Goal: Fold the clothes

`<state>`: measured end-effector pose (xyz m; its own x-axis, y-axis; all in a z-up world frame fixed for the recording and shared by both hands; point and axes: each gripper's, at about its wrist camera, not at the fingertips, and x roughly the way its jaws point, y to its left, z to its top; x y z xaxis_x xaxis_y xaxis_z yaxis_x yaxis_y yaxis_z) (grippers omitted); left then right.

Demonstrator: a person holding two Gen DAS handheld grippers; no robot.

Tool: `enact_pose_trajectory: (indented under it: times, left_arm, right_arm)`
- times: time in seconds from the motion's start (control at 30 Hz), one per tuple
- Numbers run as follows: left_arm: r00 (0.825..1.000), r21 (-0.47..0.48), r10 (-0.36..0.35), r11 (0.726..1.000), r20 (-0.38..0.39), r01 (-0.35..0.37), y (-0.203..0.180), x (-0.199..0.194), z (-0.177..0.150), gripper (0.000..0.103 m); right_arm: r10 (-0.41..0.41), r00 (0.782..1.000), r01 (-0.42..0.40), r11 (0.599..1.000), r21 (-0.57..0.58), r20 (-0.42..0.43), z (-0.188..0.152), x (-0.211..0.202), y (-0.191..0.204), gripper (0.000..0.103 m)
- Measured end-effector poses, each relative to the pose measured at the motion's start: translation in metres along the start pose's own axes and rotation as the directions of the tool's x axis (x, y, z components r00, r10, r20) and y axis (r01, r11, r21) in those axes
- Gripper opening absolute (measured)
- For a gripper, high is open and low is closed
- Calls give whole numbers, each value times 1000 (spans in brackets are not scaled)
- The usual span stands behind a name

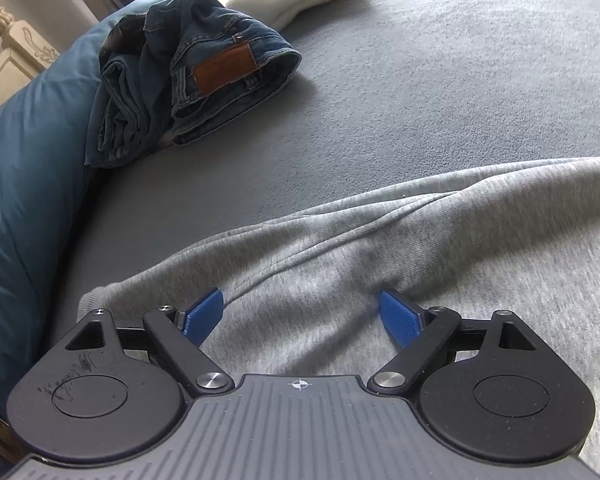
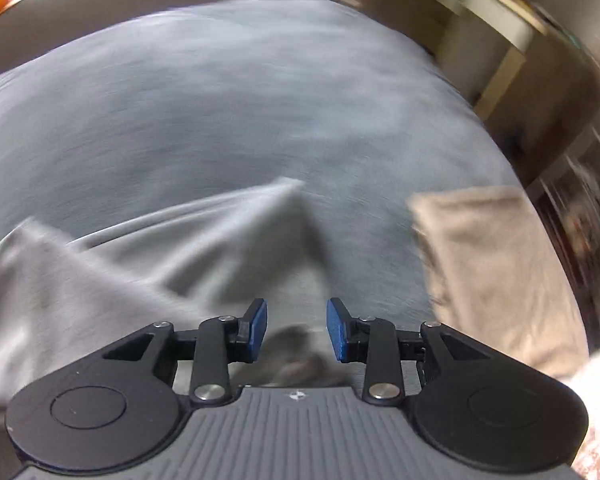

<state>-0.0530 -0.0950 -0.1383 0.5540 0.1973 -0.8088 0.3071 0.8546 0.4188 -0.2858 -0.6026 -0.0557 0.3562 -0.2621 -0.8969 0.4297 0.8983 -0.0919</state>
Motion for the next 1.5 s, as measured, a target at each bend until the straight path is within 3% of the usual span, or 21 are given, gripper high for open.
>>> enact_pose_trajectory:
  times: [0.13, 0.23, 0.3, 0.43, 0.5, 0.53, 0.57, 0.6, 0.73, 0.93, 1.03, 1.13, 1.37, 1.5]
  left_arm:
    - [1000, -7, -10, 1000, -2, 10, 1, 1, 0, 87]
    - [1000, 1, -21, 1000, 0, 21, 2, 1, 1, 87]
    - [1000, 5, -28, 1000, 1, 28, 3, 2, 0, 87]
    - [999, 1, -33, 999, 0, 33, 4, 2, 0, 88]
    - [1000, -1, -31, 1000, -3, 31, 4, 3, 0, 88]
    - [1000, 2, -30, 1000, -4, 30, 4, 3, 1, 88]
    - [1000, 5, -29, 1000, -5, 29, 4, 3, 1, 88]
    - [1000, 7, -29, 1000, -5, 29, 4, 2, 1, 88]
    - [1000, 10, -28, 1000, -6, 28, 4, 2, 1, 88]
    - [1000, 27, -17, 999, -8, 17, 2, 3, 2, 89]
    - [1000, 42, -9, 999, -5, 9, 0, 2, 2, 89]
    - [1000, 52, -4, 999, -6, 5, -2, 2, 3, 89]
    - [999, 31, -28, 999, -16, 28, 4, 5, 5, 91]
    - [999, 21, -45, 999, -18, 45, 8, 6, 4, 93]
  right_arm:
    - [134, 991, -130, 947, -294, -8, -27, -13, 101, 48]
    - [165, 984, -177, 900, -398, -65, -59, -7, 156, 51]
    - [114, 991, -133, 880, -455, -70, -83, 1, 178, 52]
    - [-79, 996, 49, 837, -545, -33, -117, 23, 196, 52]
    - [-90, 996, 69, 830, -553, -10, -121, 29, 195, 43]
    - [-95, 995, 79, 828, -555, 0, -123, 30, 193, 35]
    - [-99, 995, 86, 833, -546, 6, -121, 27, 189, 18]
    - [-98, 995, 93, 848, -522, 18, -117, 21, 183, 12]
    - [-103, 991, 129, 908, -398, 86, -87, -9, 149, 10]
    - [-167, 968, 196, 969, -151, 185, -6, -64, 54, 9]
    - [-206, 950, 242, 960, -140, 235, 11, -99, 28, 9]
    - [-216, 944, 269, 942, -202, 248, 13, -140, 29, 9]
    - [-239, 958, 277, 913, -300, 158, 1, -215, 44, 9]
    - [-261, 960, 281, 900, -333, 104, -1, -232, 50, 9]
